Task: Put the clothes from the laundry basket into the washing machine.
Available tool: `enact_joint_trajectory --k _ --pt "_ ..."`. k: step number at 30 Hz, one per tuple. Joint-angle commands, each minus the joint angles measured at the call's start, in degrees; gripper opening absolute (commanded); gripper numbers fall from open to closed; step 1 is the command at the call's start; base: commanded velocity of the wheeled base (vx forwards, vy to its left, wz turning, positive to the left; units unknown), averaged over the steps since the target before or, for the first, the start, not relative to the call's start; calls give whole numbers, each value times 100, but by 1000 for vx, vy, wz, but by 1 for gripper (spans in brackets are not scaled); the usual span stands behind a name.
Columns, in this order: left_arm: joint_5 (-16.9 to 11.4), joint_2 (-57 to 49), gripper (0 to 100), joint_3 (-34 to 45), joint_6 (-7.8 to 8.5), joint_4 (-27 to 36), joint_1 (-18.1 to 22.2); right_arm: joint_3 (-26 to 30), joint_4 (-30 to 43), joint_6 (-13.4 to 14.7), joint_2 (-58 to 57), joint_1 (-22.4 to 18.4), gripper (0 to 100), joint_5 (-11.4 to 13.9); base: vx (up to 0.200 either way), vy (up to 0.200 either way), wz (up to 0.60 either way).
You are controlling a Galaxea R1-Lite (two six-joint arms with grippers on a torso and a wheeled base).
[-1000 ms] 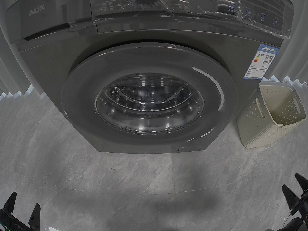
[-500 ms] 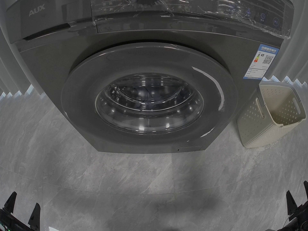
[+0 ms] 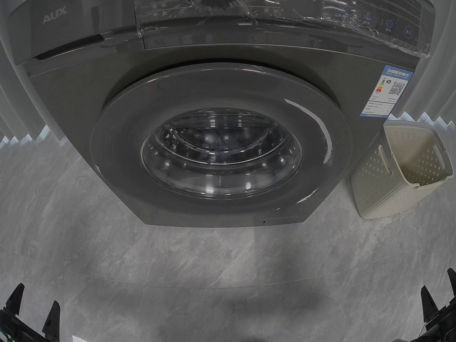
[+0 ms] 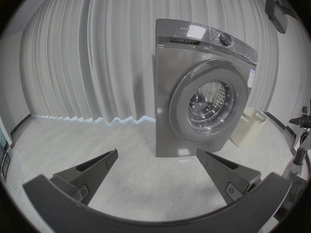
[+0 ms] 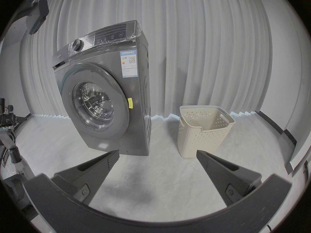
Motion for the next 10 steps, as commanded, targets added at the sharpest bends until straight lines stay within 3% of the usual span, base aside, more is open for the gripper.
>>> enact_joint_trajectory --k 1,10 --pt "2 -75 100 101 -6 -4 1 92 0 -2 -73 0 100 4 0 0 0" --pt "2 -75 100 101 -6 -4 1 92 0 7 -73 18 100 4 0 0 0"
